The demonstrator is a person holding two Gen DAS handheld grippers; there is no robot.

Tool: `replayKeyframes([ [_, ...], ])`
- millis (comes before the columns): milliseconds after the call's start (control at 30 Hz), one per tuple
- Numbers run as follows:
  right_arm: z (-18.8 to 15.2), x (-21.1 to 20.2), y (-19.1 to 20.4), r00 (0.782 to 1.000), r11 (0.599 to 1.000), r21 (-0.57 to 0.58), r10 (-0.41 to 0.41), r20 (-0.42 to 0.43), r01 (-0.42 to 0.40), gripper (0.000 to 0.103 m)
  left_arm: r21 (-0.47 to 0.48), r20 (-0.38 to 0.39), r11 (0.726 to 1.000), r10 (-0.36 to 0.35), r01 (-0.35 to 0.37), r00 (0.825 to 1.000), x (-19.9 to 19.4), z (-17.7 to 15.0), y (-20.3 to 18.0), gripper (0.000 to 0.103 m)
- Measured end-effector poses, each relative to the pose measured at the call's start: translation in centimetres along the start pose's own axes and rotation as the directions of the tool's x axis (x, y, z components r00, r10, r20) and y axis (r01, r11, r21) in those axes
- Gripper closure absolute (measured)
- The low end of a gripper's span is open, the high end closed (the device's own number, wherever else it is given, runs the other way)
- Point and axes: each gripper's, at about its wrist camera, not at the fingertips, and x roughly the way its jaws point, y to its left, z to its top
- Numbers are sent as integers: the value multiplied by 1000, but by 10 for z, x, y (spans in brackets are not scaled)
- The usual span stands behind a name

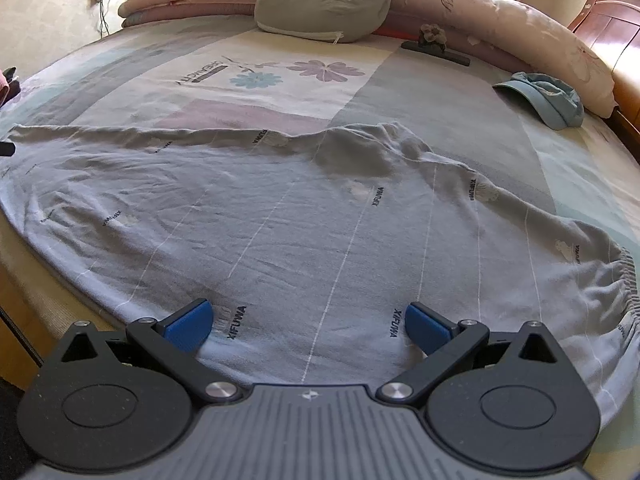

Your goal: Fold clothes

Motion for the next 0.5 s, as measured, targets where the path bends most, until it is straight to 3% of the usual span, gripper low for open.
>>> replayKeyframes([
  [167, -1, 0, 0, 1000, 1000, 3, -1, 5, 1, 0, 55, 17, 998, 1, -2, 1000, -7, 10, -10, 4],
  [333, -3, 0, 1, 1000, 1000, 7, -6, 19, 6, 0, 124, 71, 991, -55, 46, 996, 3, 28, -30, 4],
  [433, -3, -1, 2, 1000, 1000, 10, -13, 20, 12, 0, 69, -1, 998, 14, -14, 1000, 23, 26, -31, 4],
  [500, -4, -2, 2, 1000, 1000, 17, -20, 24, 20, 0, 38, -5, 998, 41, -41, 999, 24, 23, -34, 3],
])
